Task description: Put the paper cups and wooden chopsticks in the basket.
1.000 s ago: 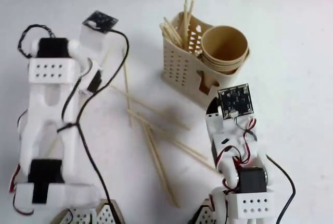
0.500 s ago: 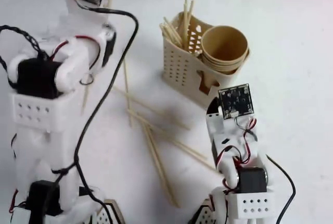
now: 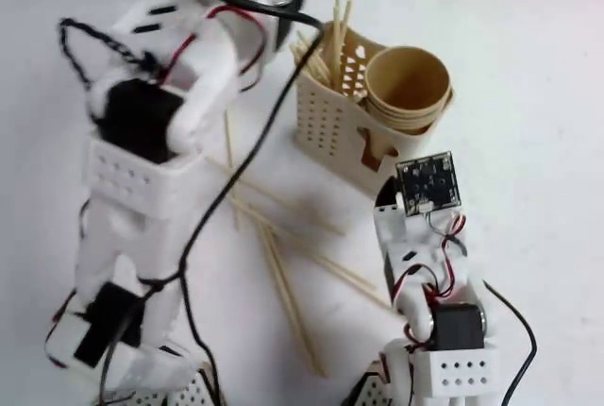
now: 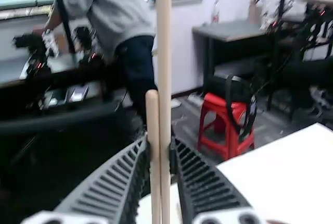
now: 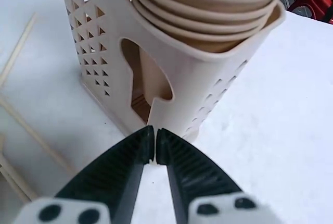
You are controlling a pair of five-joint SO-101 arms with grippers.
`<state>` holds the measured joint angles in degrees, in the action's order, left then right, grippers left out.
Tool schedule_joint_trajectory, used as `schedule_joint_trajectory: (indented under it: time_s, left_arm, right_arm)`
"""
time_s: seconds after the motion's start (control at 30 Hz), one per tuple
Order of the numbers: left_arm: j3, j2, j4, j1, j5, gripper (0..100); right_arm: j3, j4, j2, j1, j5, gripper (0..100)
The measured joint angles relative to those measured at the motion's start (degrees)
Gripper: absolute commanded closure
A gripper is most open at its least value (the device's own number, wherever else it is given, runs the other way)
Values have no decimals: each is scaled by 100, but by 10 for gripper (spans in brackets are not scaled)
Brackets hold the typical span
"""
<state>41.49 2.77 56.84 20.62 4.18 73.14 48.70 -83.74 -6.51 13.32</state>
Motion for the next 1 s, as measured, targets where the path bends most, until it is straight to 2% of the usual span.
schedule_joint_trajectory:
  time_s: [0.23,0.47,0.63,0.77,0.8,1.0]
  left_arm:
    - [44,-721,-1055,422,0,977]
    - [44,-1222,-1178,484,0,977]
    - [44,-1582,-738,501,-9,950]
    - [44,-1758,-185,492,0,801]
    - [44,-1758,-26,492,0,791]
    - [44,-1741,492,492,0,819]
  right_arm:
    - [0,0,0,0,0,974]
    - [0,0,0,0,0,974]
    - [0,0,0,0,0,974]
    - [0,0,0,0,0,974]
    - [0,0,0,0,0,974]
    - [0,0,0,0,0,974]
